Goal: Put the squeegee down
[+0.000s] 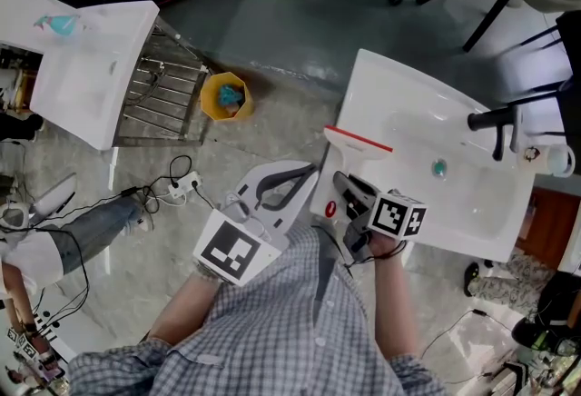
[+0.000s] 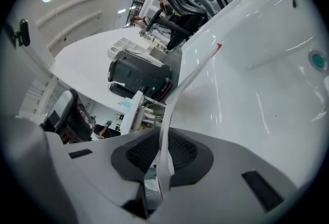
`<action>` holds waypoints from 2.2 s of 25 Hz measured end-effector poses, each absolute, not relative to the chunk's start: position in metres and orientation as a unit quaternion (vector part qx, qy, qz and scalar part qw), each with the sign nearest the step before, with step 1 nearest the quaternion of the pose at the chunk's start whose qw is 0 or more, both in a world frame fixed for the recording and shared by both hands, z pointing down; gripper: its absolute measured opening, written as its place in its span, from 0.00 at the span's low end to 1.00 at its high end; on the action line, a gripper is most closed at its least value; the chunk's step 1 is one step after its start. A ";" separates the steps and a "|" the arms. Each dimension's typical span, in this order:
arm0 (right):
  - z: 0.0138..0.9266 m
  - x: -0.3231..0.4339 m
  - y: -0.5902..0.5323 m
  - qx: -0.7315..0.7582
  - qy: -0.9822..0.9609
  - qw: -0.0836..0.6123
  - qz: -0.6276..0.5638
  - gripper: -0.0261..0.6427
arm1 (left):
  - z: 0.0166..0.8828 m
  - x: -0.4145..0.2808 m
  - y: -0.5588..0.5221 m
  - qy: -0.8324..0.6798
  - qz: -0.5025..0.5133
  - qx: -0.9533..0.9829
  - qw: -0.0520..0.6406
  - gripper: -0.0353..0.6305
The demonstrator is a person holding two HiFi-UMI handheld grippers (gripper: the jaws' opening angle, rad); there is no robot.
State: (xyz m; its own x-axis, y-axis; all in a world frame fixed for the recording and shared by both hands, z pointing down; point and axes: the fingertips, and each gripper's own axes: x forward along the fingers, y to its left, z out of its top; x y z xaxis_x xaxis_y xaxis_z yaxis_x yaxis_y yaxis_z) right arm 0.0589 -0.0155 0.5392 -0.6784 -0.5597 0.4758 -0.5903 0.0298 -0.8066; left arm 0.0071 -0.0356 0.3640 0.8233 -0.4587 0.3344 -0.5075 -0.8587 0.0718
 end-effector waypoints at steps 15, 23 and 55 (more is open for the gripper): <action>0.538 0.067 -0.017 0.434 -0.744 0.074 0.503 0.13 | 0.362 0.012 -0.031 -0.251 0.155 0.952 0.077 0.06; 0.540 0.073 -0.016 0.457 -0.745 0.107 0.474 0.18 | 0.362 0.012 -0.031 -0.250 0.153 0.953 0.077 0.06; 0.508 0.102 -0.009 0.528 -0.745 0.122 0.388 0.26 | 0.364 0.020 -0.027 -0.233 0.153 0.957 0.076 0.06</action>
